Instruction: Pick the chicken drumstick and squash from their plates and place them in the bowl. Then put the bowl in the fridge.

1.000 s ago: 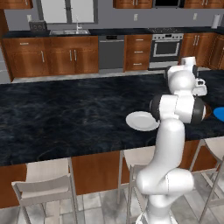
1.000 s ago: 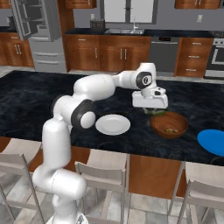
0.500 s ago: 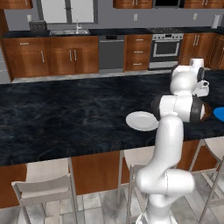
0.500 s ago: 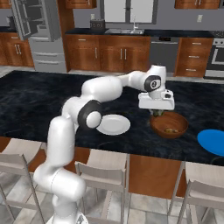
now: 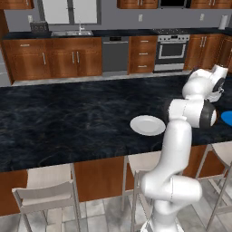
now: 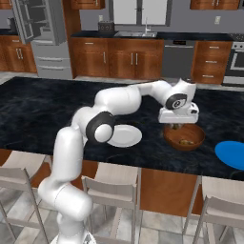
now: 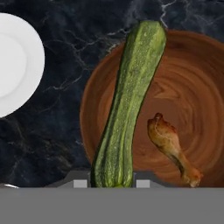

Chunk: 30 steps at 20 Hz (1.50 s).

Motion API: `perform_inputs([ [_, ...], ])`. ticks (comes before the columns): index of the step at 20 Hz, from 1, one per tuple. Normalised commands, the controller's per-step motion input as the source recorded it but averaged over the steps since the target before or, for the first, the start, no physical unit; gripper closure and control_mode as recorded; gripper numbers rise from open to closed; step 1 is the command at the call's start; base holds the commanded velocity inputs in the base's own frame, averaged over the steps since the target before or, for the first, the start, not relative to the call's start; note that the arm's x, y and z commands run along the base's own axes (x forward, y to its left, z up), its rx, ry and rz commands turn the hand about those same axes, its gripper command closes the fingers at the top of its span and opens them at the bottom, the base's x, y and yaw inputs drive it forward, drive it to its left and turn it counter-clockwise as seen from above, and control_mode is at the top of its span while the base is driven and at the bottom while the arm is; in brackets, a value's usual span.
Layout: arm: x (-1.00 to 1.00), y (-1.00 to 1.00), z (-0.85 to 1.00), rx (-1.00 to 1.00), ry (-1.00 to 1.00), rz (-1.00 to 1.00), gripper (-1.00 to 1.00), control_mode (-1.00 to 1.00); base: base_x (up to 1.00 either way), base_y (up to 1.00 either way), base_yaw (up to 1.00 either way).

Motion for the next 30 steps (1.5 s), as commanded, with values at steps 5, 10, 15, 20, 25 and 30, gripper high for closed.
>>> perform_inputs([
  [5, 0.03, -0.10, -0.04, 0.00, -0.13, 0.19, 1.00, -1.00, 0.00, 0.00, 0.00],
  [10, -0.03, 0.00, -0.16, -0.01, -0.15, 0.20, 1.00, -1.00, 0.00, 0.00, 0.00],
  [15, -0.06, 0.06, -0.30, -0.04, -0.15, 0.19, 1.00, -1.00, 0.00, 0.00, 0.00],
  [20, 0.01, 0.01, -0.29, -0.04, -0.05, 0.13, 1.00, -1.00, 0.00, 0.00, 0.00],
  [25, 0.23, -0.04, -0.02, 0.00, 0.02, 0.05, 1.00, -1.00, 0.00, 0.00, 0.00],
  [30, 0.09, -0.07, 0.00, 0.00, 0.10, 0.02, 1.00, -1.00, 0.00, 0.00, 0.00],
])
